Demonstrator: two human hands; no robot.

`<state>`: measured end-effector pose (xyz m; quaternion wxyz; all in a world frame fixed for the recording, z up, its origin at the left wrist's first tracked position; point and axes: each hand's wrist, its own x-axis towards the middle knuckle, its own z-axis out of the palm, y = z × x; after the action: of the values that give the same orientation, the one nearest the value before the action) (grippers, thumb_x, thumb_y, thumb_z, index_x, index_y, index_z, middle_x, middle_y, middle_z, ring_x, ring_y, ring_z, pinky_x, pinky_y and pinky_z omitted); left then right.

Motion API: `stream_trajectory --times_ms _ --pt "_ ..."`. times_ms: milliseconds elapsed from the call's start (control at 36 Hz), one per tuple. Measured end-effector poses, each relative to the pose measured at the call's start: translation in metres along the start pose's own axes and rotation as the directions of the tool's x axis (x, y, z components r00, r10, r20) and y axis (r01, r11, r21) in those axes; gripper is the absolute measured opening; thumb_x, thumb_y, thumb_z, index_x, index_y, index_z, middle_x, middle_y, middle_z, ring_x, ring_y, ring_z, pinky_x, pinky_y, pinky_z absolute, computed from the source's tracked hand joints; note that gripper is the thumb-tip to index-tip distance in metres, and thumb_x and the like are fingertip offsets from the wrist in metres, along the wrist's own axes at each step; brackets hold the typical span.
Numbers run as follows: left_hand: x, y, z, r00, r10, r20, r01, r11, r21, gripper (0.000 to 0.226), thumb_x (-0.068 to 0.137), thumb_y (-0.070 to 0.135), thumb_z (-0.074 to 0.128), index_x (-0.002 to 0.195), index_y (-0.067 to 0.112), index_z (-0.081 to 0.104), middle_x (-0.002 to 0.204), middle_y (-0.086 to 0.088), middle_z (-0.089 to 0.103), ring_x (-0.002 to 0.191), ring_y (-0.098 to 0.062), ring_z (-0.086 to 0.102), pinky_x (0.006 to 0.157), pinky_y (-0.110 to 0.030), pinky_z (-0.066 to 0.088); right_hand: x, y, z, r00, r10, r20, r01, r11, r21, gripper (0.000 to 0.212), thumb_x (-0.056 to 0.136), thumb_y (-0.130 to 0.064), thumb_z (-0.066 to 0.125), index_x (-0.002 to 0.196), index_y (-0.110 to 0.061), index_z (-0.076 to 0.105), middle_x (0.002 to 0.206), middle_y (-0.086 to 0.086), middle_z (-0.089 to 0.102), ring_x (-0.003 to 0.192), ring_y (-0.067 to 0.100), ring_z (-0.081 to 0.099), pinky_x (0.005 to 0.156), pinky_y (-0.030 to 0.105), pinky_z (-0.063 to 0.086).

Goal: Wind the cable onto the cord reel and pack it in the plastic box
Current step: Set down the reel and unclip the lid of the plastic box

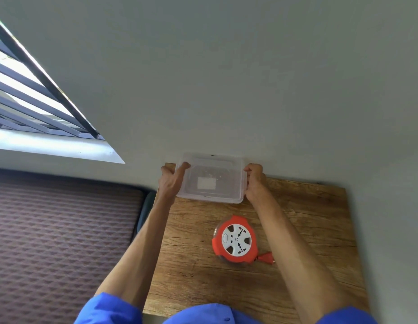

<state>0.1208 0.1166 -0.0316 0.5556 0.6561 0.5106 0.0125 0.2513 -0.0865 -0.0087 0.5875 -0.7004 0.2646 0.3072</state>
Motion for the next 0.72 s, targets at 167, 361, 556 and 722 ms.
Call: stream_trajectory --times_ms 167,361,556,722 --pt "0.003 -0.001 -0.003 0.999 -0.023 0.042 0.029 0.99 -0.141 0.076 0.092 0.07 0.061 0.14 0.014 0.047 0.13 -0.008 0.05 0.111 -0.027 0.058 0.086 -0.049 0.056 -0.004 0.0 0.002 1.0 0.002 -0.008 -0.001 0.996 0.09 0.019 0.061 -0.021 0.053 0.069 -0.025 0.036 0.088 0.009 0.053 0.08 0.027 0.054 0.074 0.039 0.043" --pt "0.002 0.003 -0.009 0.997 -0.05 0.066 0.062 0.982 -0.18 0.074 0.094 0.064 0.053 0.144 0.009 0.049 0.144 -0.017 0.051 0.128 -0.041 0.06 0.087 -0.052 0.058 -0.004 0.0 0.001 0.999 0.003 -0.035 0.004 0.98 0.197 0.024 0.048 -0.018 0.049 0.06 -0.025 0.03 0.062 0.002 0.045 0.056 0.024 0.047 0.055 0.026 0.038" --pt "0.005 -0.003 -0.021 0.984 0.052 0.168 -0.025 0.987 -0.158 0.065 0.103 0.057 0.041 0.143 0.011 0.064 0.149 -0.033 0.052 0.131 -0.054 0.058 0.094 -0.066 0.062 -0.005 -0.003 -0.003 0.999 0.035 -0.013 -0.032 0.978 0.206 0.021 0.07 -0.015 0.051 0.059 -0.022 0.035 0.063 0.004 0.053 0.061 0.026 0.053 0.067 0.033 0.048" --pt "0.003 0.007 -0.023 0.939 -0.022 0.343 0.078 0.985 -0.151 0.071 0.097 0.071 0.046 0.128 0.009 0.063 0.115 -0.017 0.063 0.105 -0.04 0.065 0.076 -0.046 0.051 -0.006 -0.003 -0.002 0.999 0.046 0.026 -0.052 0.952 0.301 0.025 0.075 -0.013 0.049 0.06 -0.022 0.031 0.067 0.005 0.05 0.063 0.025 0.05 0.06 0.028 0.044"
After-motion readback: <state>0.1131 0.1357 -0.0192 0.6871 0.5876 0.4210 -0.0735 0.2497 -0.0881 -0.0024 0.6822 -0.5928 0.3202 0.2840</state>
